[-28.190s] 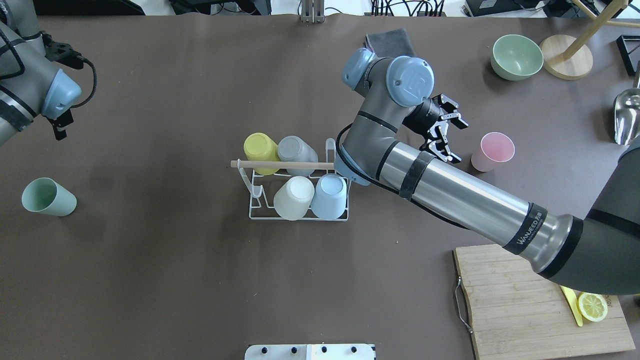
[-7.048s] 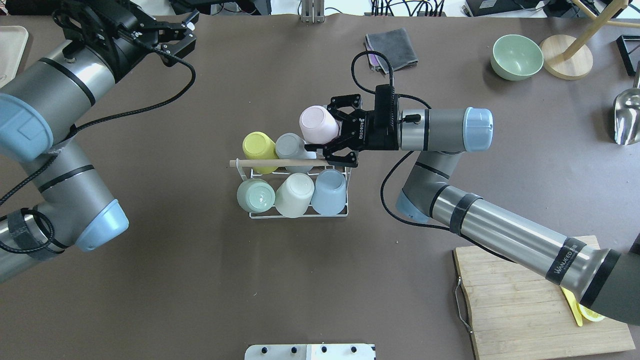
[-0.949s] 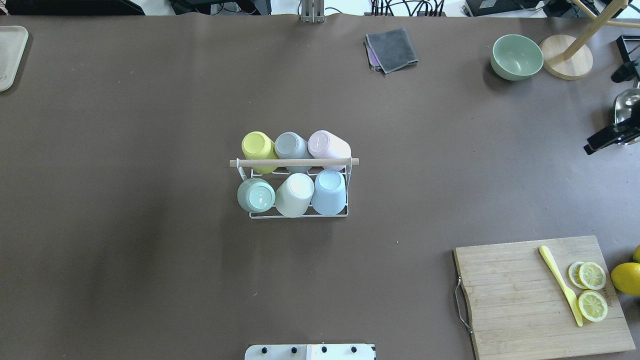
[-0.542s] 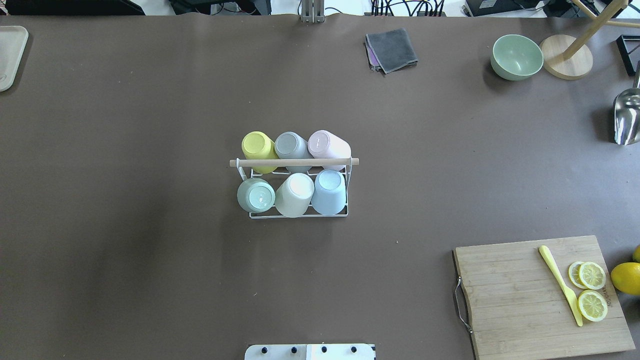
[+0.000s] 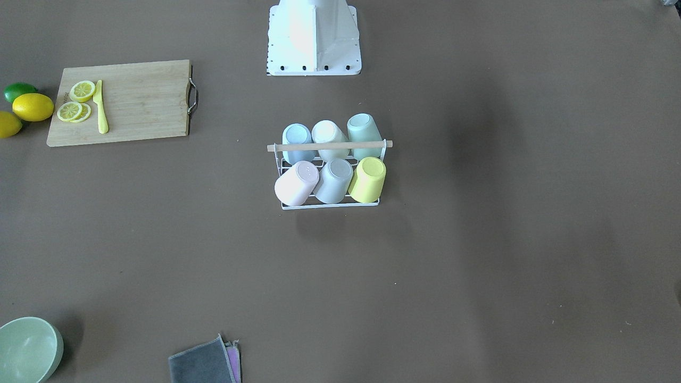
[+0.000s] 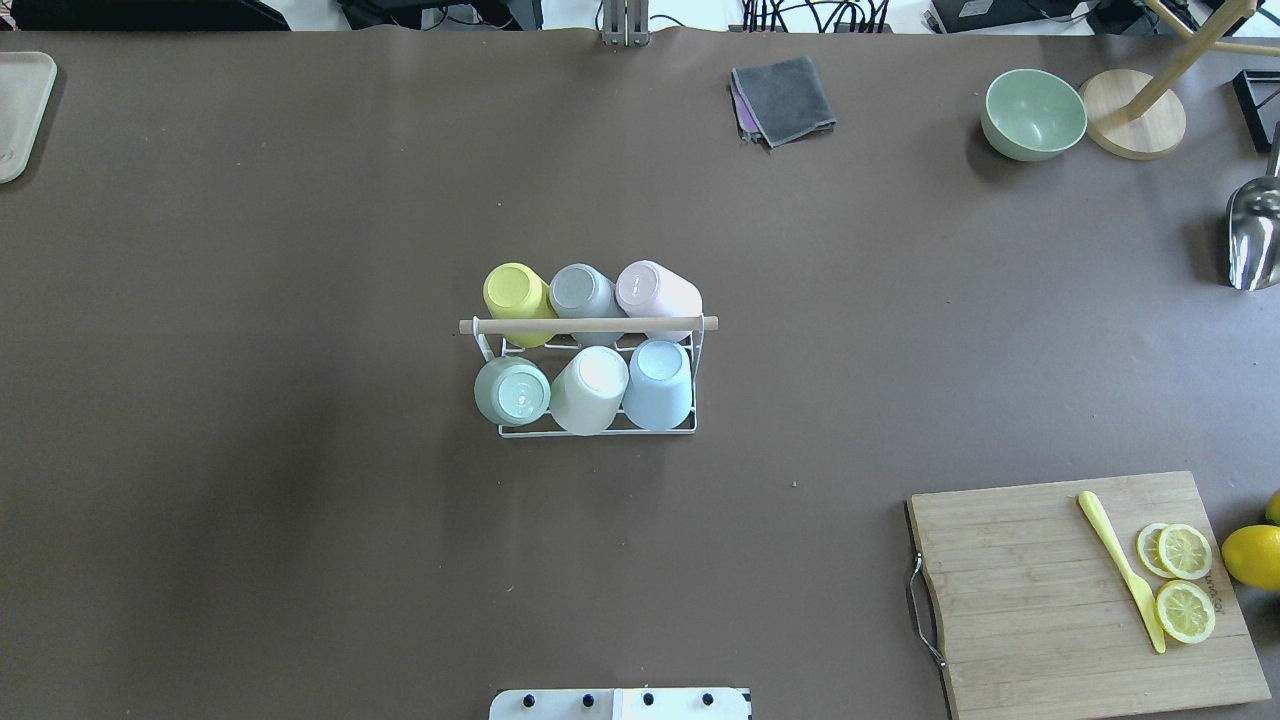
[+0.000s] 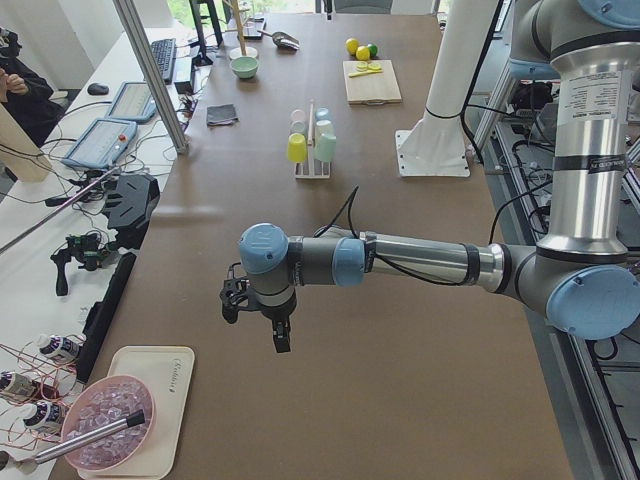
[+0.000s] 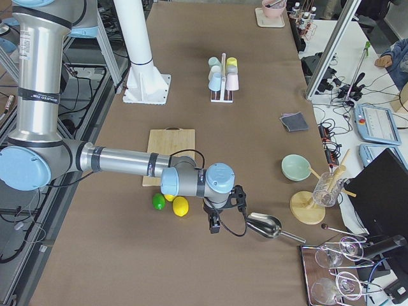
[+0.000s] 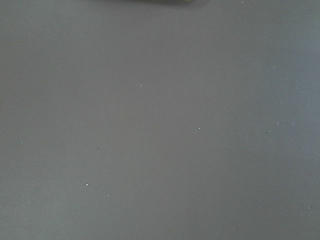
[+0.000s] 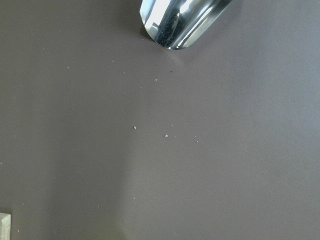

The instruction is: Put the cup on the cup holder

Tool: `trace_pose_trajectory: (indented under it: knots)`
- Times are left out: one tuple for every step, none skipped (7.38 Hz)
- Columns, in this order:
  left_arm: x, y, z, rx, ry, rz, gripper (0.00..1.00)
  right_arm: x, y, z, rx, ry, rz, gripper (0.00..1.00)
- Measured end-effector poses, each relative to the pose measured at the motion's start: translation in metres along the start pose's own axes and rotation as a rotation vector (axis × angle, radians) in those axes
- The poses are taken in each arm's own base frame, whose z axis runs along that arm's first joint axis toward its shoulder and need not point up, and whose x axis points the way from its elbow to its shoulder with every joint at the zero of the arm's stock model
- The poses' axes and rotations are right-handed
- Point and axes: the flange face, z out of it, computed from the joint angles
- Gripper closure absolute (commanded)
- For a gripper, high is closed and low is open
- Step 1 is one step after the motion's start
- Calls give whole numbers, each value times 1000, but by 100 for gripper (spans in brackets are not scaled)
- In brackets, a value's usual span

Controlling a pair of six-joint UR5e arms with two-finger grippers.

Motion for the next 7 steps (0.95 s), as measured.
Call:
trace_pose_trajectory:
  knots:
    - [0, 0, 0, -1, 0, -1, 2, -3, -1, -9, 1, 3, 14, 0]
    - [0, 0, 0, -1, 0, -1, 2, -7, -4, -19, -2, 5, 31, 0]
    - [0, 0, 0, 0, 0, 0, 2, -10, -9, -28, -12, 5, 57, 0]
    - [0, 0, 0, 0, 0, 0, 2, -9, -11, -30, -21, 7, 79, 0]
    - [0, 0, 0, 1, 0, 1, 2, -4, -8, -28, -29, 9, 97, 0]
    - [1, 0, -1, 2, 0, 2, 2, 2, -5, -28, -31, 11, 112, 0]
    - [1, 0, -1, 2, 1, 2, 2, 6, -4, -28, -31, 15, 122, 0]
